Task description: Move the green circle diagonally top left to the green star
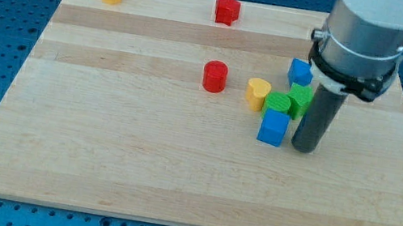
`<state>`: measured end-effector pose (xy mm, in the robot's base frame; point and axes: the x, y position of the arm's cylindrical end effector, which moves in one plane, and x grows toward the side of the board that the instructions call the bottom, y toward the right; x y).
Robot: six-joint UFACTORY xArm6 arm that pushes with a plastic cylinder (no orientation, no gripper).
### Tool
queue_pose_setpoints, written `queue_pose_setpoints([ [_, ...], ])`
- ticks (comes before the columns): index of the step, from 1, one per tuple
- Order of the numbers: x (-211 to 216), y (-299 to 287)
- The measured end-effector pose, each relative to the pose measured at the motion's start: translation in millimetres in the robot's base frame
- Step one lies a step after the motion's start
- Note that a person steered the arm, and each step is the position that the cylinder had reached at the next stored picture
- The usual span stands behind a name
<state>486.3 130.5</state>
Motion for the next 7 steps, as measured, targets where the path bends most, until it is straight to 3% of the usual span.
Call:
queue_pose_setpoints([
  [5,-24.8,-46.7],
  [7,-53.0,-49.1],
])
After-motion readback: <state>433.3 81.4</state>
